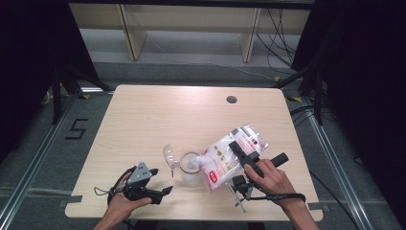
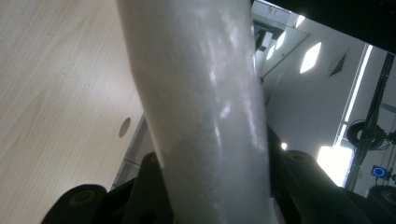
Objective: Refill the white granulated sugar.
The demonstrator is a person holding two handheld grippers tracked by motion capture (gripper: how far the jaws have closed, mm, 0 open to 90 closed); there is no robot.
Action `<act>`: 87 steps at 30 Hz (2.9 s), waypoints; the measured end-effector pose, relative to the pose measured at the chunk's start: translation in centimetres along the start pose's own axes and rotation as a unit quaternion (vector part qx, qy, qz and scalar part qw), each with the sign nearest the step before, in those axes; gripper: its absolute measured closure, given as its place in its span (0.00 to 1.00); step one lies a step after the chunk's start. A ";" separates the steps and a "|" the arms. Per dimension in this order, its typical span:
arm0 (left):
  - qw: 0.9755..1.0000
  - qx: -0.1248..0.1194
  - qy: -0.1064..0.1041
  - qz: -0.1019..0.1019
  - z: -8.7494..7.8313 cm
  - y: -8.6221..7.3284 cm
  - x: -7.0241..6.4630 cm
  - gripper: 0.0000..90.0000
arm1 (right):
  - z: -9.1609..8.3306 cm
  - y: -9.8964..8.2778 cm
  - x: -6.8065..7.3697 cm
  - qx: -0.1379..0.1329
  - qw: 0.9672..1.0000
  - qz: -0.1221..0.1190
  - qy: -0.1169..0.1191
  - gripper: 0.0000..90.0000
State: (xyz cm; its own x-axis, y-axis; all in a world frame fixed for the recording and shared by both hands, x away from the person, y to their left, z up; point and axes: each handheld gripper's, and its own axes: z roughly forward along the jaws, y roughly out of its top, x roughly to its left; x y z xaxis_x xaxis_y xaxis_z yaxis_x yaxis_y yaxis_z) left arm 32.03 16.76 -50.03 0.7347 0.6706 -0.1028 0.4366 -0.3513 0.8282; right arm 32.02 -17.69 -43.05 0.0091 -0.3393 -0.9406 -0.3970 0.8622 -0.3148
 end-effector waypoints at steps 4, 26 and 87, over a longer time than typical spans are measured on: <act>1.000 -0.002 -0.006 -0.001 0.1 0.0 0.0 0.18 | 0.0 0.0 -0.1 -0.001 1.000 -0.004 -0.001 0.77; 1.000 -0.005 -0.002 -0.004 0.0 0.0 -0.1 0.18 | -0.1 0.0 -0.1 -0.002 1.000 -0.004 0.001 0.77; 1.000 -0.005 -0.005 0.002 0.0 0.0 0.0 0.18 | -0.1 -0.2 -0.3 -0.014 1.000 -0.023 -0.001 0.81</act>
State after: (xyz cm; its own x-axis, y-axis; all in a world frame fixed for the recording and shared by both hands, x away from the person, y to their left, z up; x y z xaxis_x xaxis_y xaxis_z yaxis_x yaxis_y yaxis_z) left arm 32.04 16.78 -49.99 0.7416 0.6628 -0.1036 0.4274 -0.3477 0.8345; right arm 32.02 -17.81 -42.67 0.0290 -0.3770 -0.9257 -0.4209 0.8354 -0.3534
